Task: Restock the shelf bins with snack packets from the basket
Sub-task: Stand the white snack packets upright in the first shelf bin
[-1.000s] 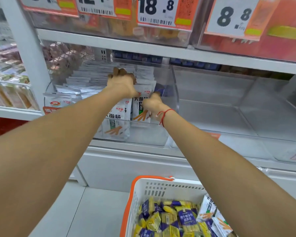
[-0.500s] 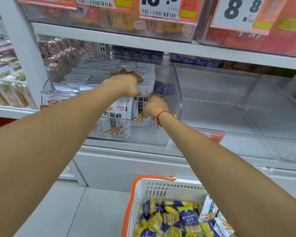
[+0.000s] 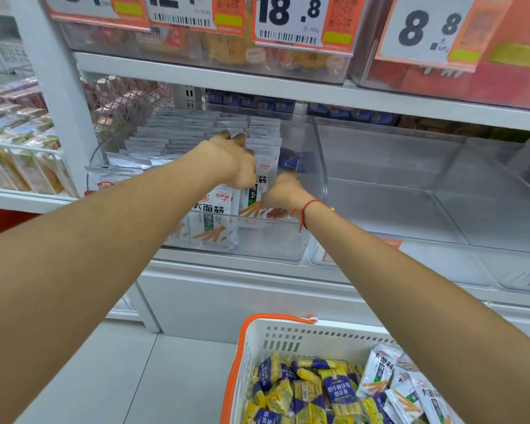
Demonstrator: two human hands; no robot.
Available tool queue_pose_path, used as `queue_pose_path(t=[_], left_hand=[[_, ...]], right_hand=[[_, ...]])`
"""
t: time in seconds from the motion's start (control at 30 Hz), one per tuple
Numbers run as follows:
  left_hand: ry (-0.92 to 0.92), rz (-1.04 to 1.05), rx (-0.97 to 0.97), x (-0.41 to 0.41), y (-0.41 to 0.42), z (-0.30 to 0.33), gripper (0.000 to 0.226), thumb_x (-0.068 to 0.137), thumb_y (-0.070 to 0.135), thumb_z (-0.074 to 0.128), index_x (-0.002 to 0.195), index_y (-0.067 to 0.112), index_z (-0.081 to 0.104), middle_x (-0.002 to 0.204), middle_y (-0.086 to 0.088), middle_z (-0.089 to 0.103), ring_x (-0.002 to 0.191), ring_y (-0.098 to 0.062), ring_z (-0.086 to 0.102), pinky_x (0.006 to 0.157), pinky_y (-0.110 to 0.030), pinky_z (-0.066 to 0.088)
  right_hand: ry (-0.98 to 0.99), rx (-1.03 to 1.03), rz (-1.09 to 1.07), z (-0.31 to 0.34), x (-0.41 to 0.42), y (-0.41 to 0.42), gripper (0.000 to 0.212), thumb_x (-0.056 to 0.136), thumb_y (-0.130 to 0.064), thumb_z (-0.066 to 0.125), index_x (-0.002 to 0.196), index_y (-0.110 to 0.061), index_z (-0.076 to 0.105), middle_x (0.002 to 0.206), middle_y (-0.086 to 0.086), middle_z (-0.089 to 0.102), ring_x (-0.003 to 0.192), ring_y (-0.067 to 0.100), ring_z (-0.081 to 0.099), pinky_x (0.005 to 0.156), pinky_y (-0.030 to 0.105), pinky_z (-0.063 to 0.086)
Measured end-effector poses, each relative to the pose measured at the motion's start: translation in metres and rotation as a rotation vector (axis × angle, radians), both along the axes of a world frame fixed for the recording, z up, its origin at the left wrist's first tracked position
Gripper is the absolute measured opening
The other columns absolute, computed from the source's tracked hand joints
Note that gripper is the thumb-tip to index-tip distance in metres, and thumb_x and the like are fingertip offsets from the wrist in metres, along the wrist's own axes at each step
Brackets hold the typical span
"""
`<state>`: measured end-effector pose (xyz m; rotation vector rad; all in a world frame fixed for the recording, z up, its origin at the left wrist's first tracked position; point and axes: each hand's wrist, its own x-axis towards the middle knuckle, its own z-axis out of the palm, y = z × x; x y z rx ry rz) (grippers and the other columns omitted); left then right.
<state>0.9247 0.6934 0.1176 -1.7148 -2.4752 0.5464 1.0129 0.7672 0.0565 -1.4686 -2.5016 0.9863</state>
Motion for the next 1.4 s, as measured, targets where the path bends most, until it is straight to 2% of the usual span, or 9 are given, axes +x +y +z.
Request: queue_pose_path(t=[0.13,0.23,0.4,0.57,0.77,0.83,1.07,1.23,1.4], left_hand=[[0.009,0.046,-0.040,0.005,0.000,0.002,0.051,0.097,0.042,0.032,0.143,0.019,0.038,0.151,-0.016,0.021,0.138,-0.035,0.019,0.114,-0.043,0.019],[0.020,0.059,-0.057,0.007,0.000,0.002,0.053,0.098,0.044,0.030,0.145,0.020,0.035,0.153,-0.015,0.018,0.140,-0.036,0.016,0.115,-0.043,0.016],[0.044,0.067,-0.071,0.008,0.002,0.002,0.052,0.098,0.043,0.033,0.145,0.019,0.035,0.152,-0.014,0.018,0.139,-0.037,0.016,0.114,-0.042,0.017],[0.059,0.048,-0.106,0.014,-0.001,0.002,0.048,0.098,0.037,0.034,0.143,0.023,0.041,0.153,-0.016,0.022,0.141,-0.034,0.015,0.115,-0.044,0.018],[0.076,-0.116,0.035,0.042,-0.029,0.012,0.039,0.096,0.037,0.040,0.133,0.036,0.053,0.139,0.001,0.050,0.132,-0.023,0.031,0.109,-0.040,0.022],[0.056,-0.124,0.155,0.060,-0.045,0.011,0.037,0.095,0.039,0.044,0.128,0.031,0.059,0.135,0.001,0.054,0.129,-0.023,0.035,0.107,-0.038,0.024],[-0.221,0.015,0.450,0.143,-0.108,-0.023,0.033,0.092,0.024,0.050,0.122,0.025,0.063,0.130,-0.006,0.058,0.123,-0.025,0.045,0.094,-0.038,0.040],[-0.362,0.027,0.297,0.195,-0.126,-0.062,0.032,0.090,0.025,0.051,0.120,0.029,0.062,0.125,-0.001,0.062,0.119,-0.025,0.053,0.093,-0.035,0.044],[-0.550,0.030,-0.019,0.233,-0.113,-0.110,0.030,0.093,0.032,0.047,0.117,0.026,0.065,0.127,0.001,0.060,0.111,-0.025,0.057,0.092,-0.034,0.047]], right_hand=[[-0.175,0.066,0.332,0.017,0.015,-0.010,0.034,0.090,-0.002,0.049,0.122,-0.001,0.059,0.125,0.015,0.059,0.114,0.030,0.056,0.099,0.038,0.047],[-0.309,0.102,0.476,0.026,0.016,-0.018,0.044,0.094,0.002,0.033,0.135,-0.003,0.048,0.142,0.013,0.046,0.129,0.030,0.042,0.107,0.034,0.034],[-0.398,0.287,0.535,0.024,0.011,-0.021,0.038,0.099,-0.008,0.033,0.134,-0.010,0.049,0.139,0.009,0.047,0.125,0.027,0.043,0.107,0.037,0.035],[-0.407,0.192,0.519,0.024,0.016,-0.026,0.042,0.098,-0.004,0.029,0.137,-0.004,0.043,0.143,0.015,0.044,0.130,0.030,0.042,0.109,0.037,0.034],[-0.235,0.177,0.518,0.042,0.051,-0.042,0.040,0.094,-0.001,0.033,0.131,0.008,0.047,0.134,0.025,0.050,0.118,0.037,0.049,0.101,0.041,0.037],[-0.180,0.194,0.541,0.047,0.070,-0.057,0.039,0.094,-0.004,0.037,0.129,0.003,0.051,0.130,0.021,0.053,0.112,0.032,0.050,0.093,0.033,0.040],[0.203,0.259,0.509,0.030,0.181,-0.097,0.031,0.093,-0.008,0.052,0.124,-0.009,0.058,0.129,0.011,0.055,0.120,0.023,0.047,0.095,0.023,0.031],[0.160,0.113,0.423,-0.011,0.248,-0.094,0.025,0.093,-0.008,0.053,0.112,-0.011,0.068,0.114,0.008,0.066,0.102,0.020,0.061,0.091,0.030,0.047],[0.084,-0.042,0.340,-0.062,0.303,-0.092,0.022,0.093,-0.005,0.052,0.108,-0.010,0.068,0.107,0.008,0.066,0.084,0.012,0.056,0.083,0.027,0.047]])
